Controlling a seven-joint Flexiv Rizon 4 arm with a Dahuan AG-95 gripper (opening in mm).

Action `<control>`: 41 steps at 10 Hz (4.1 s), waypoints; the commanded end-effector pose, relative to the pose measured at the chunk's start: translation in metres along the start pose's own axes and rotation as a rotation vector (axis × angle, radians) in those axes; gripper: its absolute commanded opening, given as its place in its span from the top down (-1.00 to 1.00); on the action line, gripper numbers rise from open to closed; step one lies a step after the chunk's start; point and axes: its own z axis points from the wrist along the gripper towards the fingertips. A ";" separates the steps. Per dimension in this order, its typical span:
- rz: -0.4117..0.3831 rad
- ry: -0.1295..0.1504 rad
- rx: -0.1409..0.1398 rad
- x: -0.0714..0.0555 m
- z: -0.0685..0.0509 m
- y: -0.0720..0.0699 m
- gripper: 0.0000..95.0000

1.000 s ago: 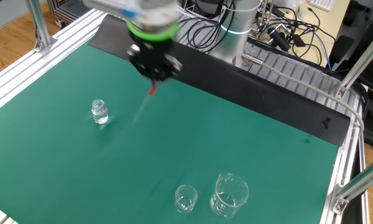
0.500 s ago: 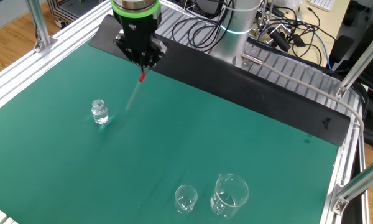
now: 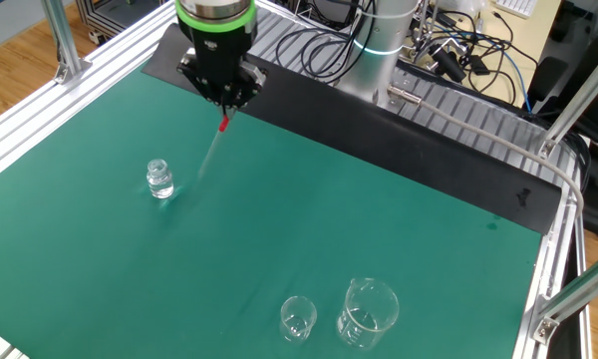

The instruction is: Transfer liquid using a dropper

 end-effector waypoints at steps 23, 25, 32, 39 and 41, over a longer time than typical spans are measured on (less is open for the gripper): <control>0.006 0.026 0.004 0.035 0.023 -0.107 1.00; 0.006 0.019 0.006 0.042 0.031 -0.106 1.00; 0.005 -0.015 0.015 0.045 0.058 -0.108 1.00; 0.006 -0.043 0.023 0.043 0.080 -0.109 1.00; 0.005 -0.045 0.023 0.040 0.082 -0.112 1.00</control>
